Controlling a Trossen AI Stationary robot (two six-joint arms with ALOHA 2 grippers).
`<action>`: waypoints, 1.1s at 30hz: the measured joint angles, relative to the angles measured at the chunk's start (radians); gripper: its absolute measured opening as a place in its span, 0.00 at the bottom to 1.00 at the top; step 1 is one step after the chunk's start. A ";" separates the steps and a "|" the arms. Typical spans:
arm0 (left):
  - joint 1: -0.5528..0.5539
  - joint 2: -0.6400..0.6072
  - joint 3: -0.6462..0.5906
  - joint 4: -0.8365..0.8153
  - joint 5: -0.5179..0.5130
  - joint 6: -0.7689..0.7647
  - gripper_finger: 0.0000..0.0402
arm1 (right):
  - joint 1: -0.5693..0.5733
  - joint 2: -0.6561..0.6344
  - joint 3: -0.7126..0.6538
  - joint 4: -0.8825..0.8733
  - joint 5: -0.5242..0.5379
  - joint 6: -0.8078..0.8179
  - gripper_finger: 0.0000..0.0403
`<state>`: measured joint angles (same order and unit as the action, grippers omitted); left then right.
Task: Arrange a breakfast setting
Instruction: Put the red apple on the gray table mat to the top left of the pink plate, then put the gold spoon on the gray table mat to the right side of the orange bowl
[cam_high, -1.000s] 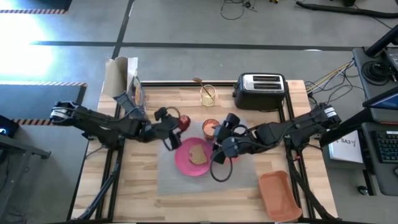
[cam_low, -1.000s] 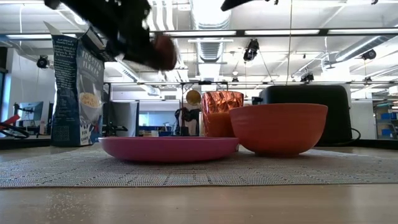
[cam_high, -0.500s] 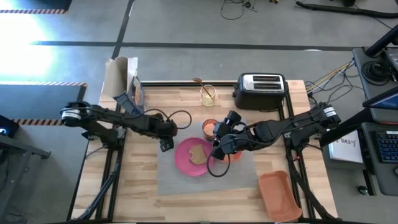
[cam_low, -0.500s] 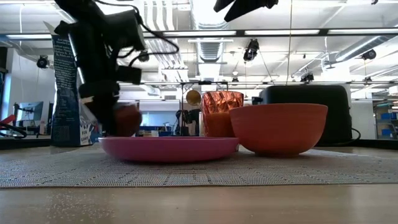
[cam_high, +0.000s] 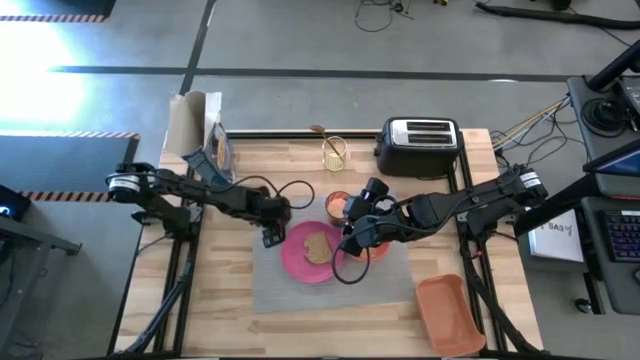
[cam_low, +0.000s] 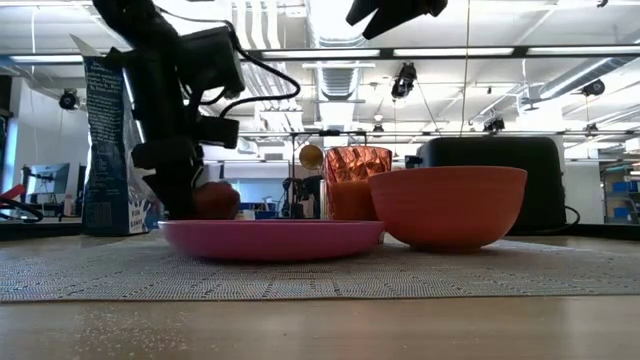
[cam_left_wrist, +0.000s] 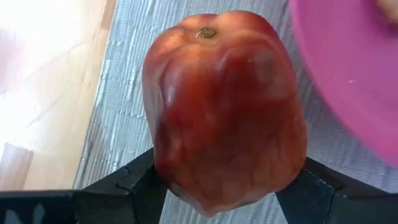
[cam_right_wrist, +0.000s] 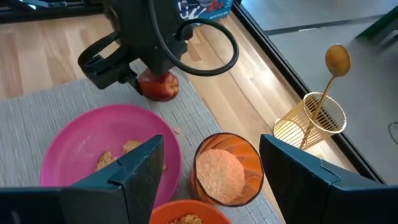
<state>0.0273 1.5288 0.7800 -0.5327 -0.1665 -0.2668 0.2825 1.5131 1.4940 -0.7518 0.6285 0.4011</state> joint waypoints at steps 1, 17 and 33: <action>0.000 -0.001 0.006 0.000 0.003 0.002 0.58 | 0.000 0.000 -0.001 0.000 0.000 0.000 0.62; 0.000 -0.003 0.099 0.000 -0.008 0.106 0.72 | 0.000 0.000 -0.025 -0.002 0.000 0.000 0.63; -0.030 -0.008 0.216 -0.067 0.001 0.223 0.72 | -0.120 0.000 -0.025 -0.147 -0.028 0.112 0.63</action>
<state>-0.0023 1.5204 0.9961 -0.5996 -0.1651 -0.0441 0.1628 1.5127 1.4689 -0.8984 0.6003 0.5134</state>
